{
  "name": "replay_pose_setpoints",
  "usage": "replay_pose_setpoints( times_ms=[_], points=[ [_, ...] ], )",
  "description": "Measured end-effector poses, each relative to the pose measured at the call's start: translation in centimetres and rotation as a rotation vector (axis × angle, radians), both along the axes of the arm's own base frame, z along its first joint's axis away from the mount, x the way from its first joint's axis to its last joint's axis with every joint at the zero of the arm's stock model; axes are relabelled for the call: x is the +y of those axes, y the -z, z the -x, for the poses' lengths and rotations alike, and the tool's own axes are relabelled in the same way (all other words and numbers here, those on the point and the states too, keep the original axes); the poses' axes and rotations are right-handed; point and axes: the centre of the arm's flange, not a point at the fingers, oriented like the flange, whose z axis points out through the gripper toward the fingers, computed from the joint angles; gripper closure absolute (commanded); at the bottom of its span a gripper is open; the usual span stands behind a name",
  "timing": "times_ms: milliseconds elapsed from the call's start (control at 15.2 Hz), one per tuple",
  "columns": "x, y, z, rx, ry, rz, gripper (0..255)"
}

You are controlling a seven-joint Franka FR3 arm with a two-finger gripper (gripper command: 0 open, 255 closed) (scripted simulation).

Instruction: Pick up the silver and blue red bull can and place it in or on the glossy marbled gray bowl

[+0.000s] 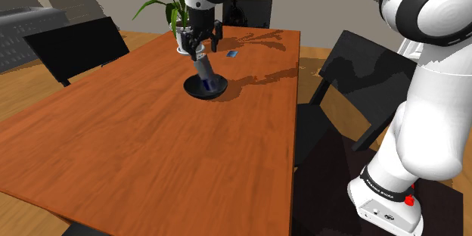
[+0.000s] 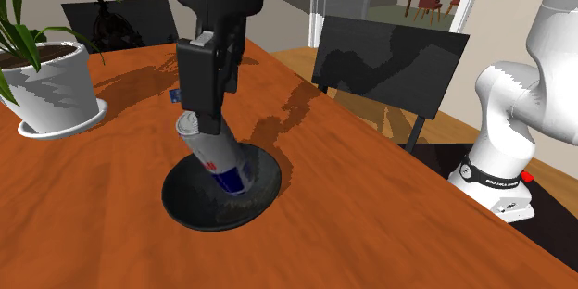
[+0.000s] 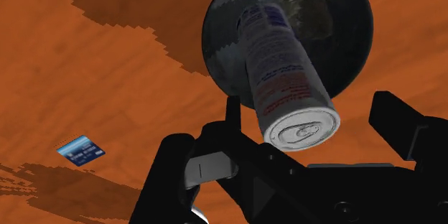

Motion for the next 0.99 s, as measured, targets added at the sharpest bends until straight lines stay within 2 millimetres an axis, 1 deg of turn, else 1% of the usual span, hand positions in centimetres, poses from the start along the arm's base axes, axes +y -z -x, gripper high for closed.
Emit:
replay_pose_setpoints(
  times_ms=[264, 396, 528, 594, 726, 990],
  points=[
    [0.0, 0.0, 0.0, 0.0, 0.0, 0.0, 0],
    [0.2, -1.5, 0.3, -0.001, 0.0, 0.0, 0],
    [0.5, -3.9, 0.6, -0.002, 0.0, -0.001, 0],
    [0.5, -4.4, 0.9, -0.002, 0.0, -0.001, 0],
    [0.4, -4.8, 0.9, -0.001, 0.0, 0.0, 0],
    [0.3, -4.9, 0.9, 0.0, 0.0, 0.0, 0]
  ],
)
